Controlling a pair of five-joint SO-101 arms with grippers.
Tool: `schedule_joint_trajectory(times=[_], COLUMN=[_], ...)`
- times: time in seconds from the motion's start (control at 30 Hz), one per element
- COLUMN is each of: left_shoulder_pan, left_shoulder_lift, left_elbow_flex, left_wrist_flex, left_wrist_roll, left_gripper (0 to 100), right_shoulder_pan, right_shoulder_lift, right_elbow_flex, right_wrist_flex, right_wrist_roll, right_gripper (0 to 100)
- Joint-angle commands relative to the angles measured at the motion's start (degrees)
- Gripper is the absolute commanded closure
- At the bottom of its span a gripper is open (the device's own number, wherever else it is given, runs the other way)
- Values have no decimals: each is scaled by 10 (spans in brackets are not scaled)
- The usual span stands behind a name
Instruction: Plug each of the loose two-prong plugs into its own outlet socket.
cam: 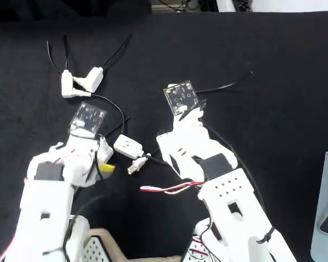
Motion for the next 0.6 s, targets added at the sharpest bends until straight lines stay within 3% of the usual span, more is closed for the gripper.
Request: schedule_joint_trajectory(times=[0.0,0.33,0.57], left_shoulder_pan=[4,5,-16], left_shoulder_lift=[113,335,309], left_elbow_flex=[-60,-118,-118], left_wrist_flex=[-40,-157,-171], left_wrist_roll=[-6,-6,-5], left_gripper=[655,763,945], right_shoulder_pan=[9,9,9], right_shoulder_lift=[-14,-14,-14], right_elbow_flex=[-2,36,44], right_wrist_flex=[-11,-66,-78], right_wrist_roll=[-1,-1,-1], right_gripper=[822,822,822])
